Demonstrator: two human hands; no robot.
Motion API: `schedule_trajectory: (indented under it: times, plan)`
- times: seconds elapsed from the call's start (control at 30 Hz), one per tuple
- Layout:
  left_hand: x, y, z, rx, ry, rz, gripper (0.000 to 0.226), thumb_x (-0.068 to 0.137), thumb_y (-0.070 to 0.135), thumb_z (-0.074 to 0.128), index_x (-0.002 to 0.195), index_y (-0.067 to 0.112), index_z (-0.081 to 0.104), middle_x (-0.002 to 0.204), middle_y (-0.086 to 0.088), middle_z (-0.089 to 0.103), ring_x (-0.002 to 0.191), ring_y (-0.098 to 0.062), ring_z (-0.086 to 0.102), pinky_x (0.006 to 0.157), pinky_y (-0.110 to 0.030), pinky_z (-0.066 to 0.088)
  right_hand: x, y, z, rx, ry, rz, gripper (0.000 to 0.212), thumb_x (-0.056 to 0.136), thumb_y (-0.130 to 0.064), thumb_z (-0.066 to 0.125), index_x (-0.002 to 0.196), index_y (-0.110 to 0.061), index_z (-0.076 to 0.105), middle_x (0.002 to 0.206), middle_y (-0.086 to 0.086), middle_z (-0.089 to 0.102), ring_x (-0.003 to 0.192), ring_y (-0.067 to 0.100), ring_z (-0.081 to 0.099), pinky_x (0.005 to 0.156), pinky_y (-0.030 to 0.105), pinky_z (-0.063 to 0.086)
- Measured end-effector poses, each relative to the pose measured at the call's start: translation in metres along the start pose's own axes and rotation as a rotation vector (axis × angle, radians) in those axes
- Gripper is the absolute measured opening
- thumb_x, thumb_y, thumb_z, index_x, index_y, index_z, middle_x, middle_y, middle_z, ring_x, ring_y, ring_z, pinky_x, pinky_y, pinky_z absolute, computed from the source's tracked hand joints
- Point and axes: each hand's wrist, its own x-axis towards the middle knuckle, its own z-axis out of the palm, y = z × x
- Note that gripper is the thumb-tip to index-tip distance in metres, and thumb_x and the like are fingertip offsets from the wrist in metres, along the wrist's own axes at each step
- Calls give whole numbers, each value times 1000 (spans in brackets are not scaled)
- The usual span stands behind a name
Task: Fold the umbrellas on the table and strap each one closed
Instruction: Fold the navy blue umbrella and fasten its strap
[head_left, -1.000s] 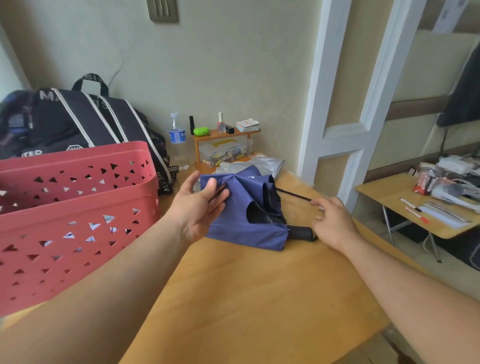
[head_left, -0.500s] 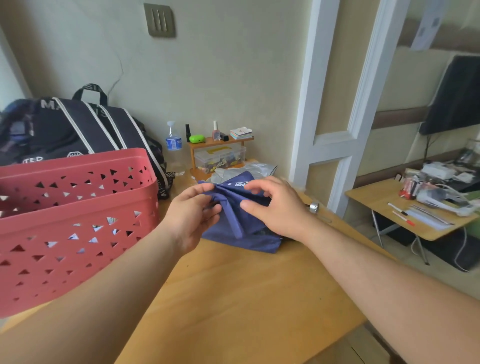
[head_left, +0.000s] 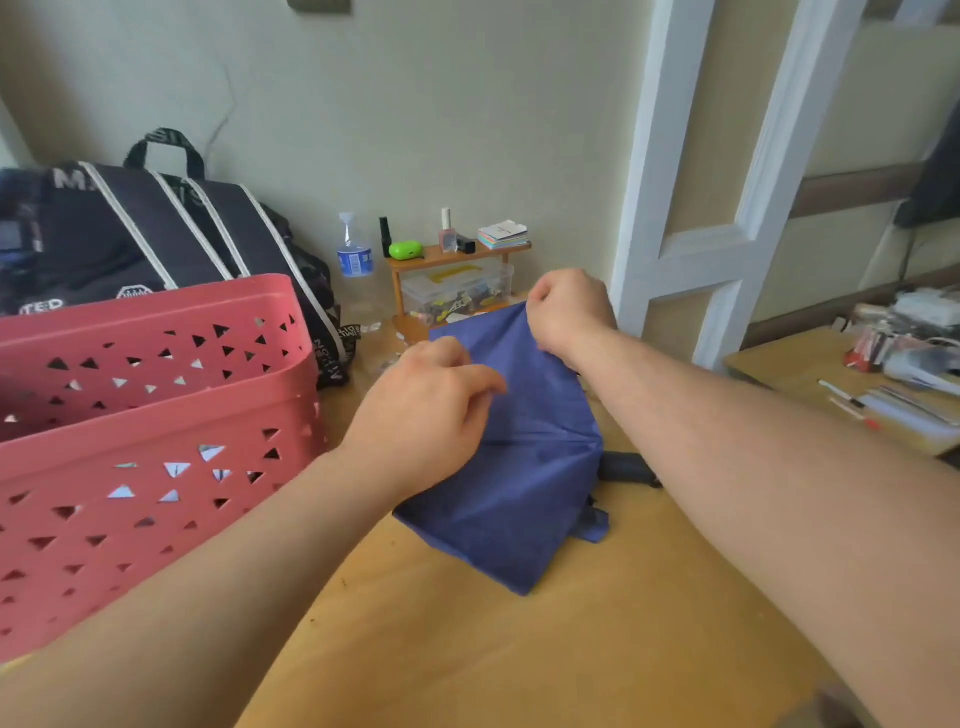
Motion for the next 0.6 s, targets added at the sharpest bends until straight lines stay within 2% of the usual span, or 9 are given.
schedule_trajectory:
  times: [0.07, 0.1, 0.17, 0.2, 0.23, 0.3, 0.37, 0.47, 0.6]
  plan:
    - [16, -10, 31, 39, -269, 4, 49, 94, 38, 43, 138, 31, 64, 128, -6, 61, 118, -34, 60, 97, -46, 52, -11, -1, 10, 33, -40, -110, 40, 90, -11, 55, 124, -27, 69, 114, 4, 72, 105, 28, 66, 87, 35, 54]
    - [18, -15, 45, 111, -417, -21, 60, 94, 49, 41, 151, 30, 50, 146, -5, 52, 135, -33, 51, 107, -47, 46, -23, 2, 12, 18, -68, -215, 49, 90, -10, 57, 137, -23, 63, 118, 5, 69, 109, 26, 63, 95, 35, 51]
    - [12, -24, 74, 213, -612, -61, 88, 89, 75, 25, 165, 29, 20, 168, -2, 26, 154, -32, 24, 123, -50, 26, -46, 18, 17, -92, -119, -437, 50, 91, -12, 59, 141, -18, 60, 124, 6, 65, 114, 25, 59, 103, 35, 45]
    - [5, -27, 85, 214, -636, -77, 96, 85, 82, 14, 166, 29, 11, 171, 1, 18, 158, -31, 16, 126, -52, 18, -57, 32, 23, -181, -156, -507, 47, 94, -19, 59, 141, -17, 60, 130, 6, 63, 121, 27, 57, 107, 36, 43]
    - [-2, -29, 95, 197, -609, -86, 98, 84, 83, 8, 166, 30, 8, 172, 3, 17, 159, -30, 13, 126, -52, 15, -67, 47, 28, -282, -214, -515, 48, 99, -32, 55, 146, -18, 56, 140, 4, 58, 130, 28, 52, 110, 40, 41]
    - [-12, -30, 109, 203, -469, -103, 91, 89, 81, 13, 166, 32, 12, 170, 5, 27, 157, -28, 21, 125, -52, 19, -77, 77, 36, -469, -401, -345, 65, 104, -60, 33, 160, -27, 33, 163, -4, 36, 149, 30, 32, 117, 50, 33]
    - [-17, -28, 119, 244, -352, -132, 85, 92, 77, 23, 164, 33, 21, 163, 5, 41, 153, -28, 33, 123, -51, 25, -77, 95, 41, -553, -549, -248, 72, 103, -69, 14, 165, -34, 14, 172, -10, 16, 156, 30, 20, 123, 49, 24]
    - [-16, -28, 130, 219, -264, -132, 76, 92, 74, 30, 157, 35, 37, 151, 6, 53, 141, -27, 46, 118, -49, 31, -72, 92, 43, -569, -573, -274, 67, 104, -67, 10, 165, -39, 17, 171, -12, 20, 151, 28, 31, 119, 42, 26]
    - [-12, -32, 132, 217, -276, -130, 70, 92, 74, 27, 151, 40, 38, 147, 4, 54, 135, -27, 46, 114, -51, 32, -62, 93, 53, -627, -558, -260, 69, 99, -73, 9, 161, -45, 25, 167, -13, 31, 144, 30, 39, 115, 47, 34]
